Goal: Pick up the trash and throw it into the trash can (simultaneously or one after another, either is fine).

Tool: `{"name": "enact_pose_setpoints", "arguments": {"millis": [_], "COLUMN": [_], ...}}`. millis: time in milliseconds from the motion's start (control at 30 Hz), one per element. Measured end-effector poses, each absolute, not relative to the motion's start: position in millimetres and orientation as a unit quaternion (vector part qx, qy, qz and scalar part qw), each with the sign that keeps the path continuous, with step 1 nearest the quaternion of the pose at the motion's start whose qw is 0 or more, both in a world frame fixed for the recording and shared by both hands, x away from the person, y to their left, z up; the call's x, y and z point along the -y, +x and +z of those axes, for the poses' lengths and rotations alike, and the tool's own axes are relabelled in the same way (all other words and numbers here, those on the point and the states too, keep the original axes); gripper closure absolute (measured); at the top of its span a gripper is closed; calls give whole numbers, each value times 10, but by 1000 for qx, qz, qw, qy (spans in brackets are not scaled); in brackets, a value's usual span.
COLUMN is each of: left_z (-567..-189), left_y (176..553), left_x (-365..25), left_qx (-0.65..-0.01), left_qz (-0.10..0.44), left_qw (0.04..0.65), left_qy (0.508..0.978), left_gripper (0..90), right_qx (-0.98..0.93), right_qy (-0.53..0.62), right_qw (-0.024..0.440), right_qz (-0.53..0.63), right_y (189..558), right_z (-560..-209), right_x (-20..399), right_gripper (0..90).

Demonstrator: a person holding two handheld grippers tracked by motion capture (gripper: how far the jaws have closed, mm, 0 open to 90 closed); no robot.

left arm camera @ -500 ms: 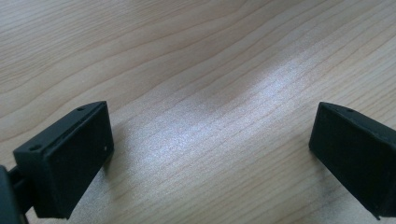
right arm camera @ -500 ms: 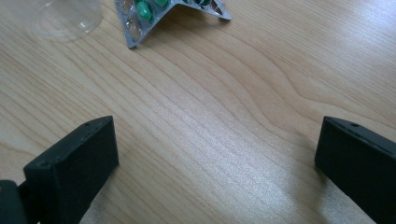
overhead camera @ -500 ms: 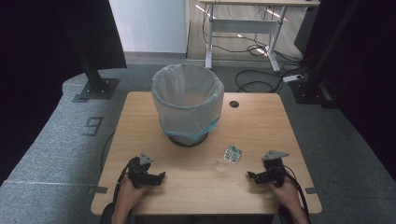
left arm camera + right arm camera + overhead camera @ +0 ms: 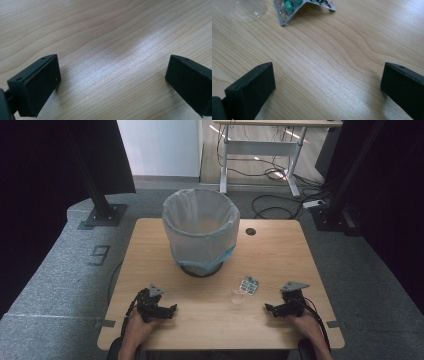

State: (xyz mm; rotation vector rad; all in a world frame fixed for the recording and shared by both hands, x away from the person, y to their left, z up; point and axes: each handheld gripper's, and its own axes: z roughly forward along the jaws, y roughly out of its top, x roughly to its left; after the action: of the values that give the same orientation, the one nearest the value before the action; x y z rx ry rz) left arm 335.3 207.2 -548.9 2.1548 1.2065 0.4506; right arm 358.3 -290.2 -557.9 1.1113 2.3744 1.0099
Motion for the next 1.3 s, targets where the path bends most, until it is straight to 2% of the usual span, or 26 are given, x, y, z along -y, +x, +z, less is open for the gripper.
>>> {"name": "enact_pose_setpoints", "arguments": {"millis": [633,1300], "left_z": [-5488,-5487], "left_y": [3346,3345], "left_x": [-2071,-2066], "left_qx": [-457,-459], "left_qz": [172,172], "left_qw": [310,309], "left_qy": [815,815], "left_gripper": [2,2], "right_qx": [-844,-847], "right_qy": [386,358], "right_qw": [153,142], "right_qz": [339,366], "right_y": [3552,3566], "right_z": [-5539,-5181], "right_x": [2878,2686], "right_gripper": [0,0]}}
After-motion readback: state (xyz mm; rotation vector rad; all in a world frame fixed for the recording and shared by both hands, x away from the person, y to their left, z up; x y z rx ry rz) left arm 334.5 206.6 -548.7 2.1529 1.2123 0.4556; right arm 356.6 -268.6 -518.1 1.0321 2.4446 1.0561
